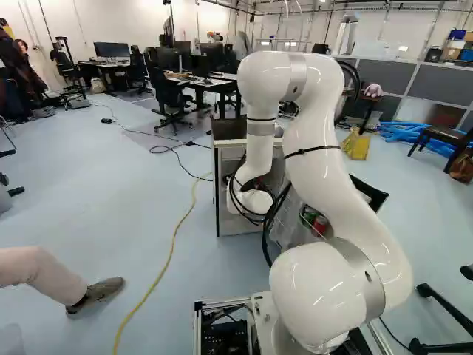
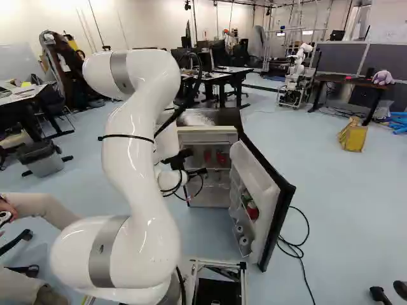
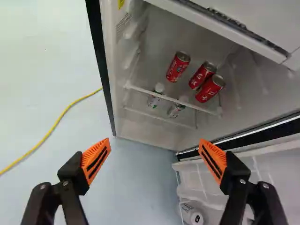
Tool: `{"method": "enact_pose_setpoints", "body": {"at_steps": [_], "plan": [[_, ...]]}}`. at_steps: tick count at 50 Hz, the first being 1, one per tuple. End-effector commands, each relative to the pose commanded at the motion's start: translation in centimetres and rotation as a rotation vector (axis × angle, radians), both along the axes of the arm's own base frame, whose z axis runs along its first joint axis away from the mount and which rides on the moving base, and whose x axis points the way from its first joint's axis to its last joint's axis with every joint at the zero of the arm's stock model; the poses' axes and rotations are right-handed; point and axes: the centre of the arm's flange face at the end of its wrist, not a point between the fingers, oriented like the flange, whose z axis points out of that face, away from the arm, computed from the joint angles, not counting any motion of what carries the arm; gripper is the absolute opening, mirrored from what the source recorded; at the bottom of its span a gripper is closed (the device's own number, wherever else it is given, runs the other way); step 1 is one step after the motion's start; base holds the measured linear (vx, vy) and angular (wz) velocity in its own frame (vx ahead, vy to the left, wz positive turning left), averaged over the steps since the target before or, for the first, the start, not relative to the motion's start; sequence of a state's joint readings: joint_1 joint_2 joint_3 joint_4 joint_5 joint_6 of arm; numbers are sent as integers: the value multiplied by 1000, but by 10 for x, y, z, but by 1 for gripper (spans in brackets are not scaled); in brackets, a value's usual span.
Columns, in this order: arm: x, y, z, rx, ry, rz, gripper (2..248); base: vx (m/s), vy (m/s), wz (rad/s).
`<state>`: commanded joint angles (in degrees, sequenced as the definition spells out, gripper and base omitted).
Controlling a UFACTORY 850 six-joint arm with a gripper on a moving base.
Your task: Grab a drink from the fridge
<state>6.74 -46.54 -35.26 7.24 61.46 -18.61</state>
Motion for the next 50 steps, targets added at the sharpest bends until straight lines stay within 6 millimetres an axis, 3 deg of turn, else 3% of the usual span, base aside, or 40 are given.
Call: {"method": "enact_pose_setpoints", "body": {"at_steps": [50], "plan": [[23, -35, -54, -56, -92, -199, 247, 0, 0, 0]]}}
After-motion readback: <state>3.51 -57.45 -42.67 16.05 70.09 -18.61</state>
